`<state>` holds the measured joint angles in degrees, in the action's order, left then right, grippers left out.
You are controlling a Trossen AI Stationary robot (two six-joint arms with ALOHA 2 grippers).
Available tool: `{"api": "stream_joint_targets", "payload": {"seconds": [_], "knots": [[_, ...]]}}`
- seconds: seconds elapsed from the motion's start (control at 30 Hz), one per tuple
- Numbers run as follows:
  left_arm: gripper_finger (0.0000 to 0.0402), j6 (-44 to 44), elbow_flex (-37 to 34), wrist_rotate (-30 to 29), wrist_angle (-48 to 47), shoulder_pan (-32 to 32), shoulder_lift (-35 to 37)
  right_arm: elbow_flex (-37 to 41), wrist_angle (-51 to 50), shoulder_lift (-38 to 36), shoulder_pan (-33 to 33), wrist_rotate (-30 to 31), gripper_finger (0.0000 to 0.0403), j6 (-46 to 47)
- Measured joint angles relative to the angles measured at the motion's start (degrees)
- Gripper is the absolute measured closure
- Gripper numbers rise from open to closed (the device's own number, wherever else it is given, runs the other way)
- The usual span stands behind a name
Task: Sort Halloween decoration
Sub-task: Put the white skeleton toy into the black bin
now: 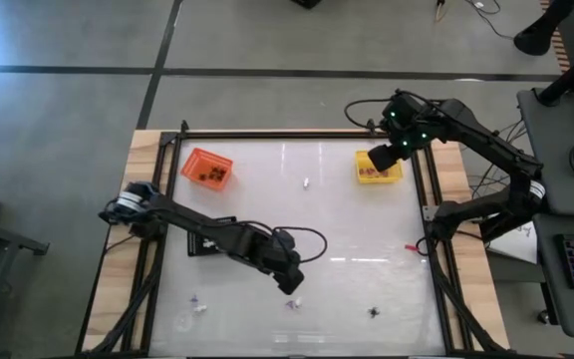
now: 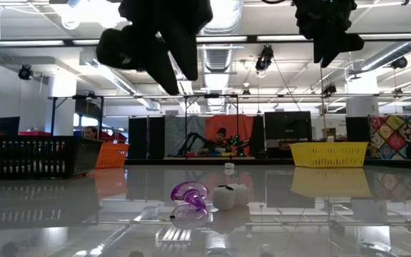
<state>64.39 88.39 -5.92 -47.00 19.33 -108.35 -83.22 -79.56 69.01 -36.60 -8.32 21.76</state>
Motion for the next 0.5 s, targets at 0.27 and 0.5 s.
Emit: {"api": "stream_joint_targets", "payload": {"seconds": [0.27,0.5], "knots": [[0.0274,4.3,0.1,0.1,2.0,1.8,-4.5,0.0,-0.5,-0.4,0.0,0.0,0.0282,-2.1],[0.0274,4.7,0.1,0.4,6.4,3.1,-8.1,0.0,-0.5,-0.4,0.0,1.0,0.0282,-2.5]]}}
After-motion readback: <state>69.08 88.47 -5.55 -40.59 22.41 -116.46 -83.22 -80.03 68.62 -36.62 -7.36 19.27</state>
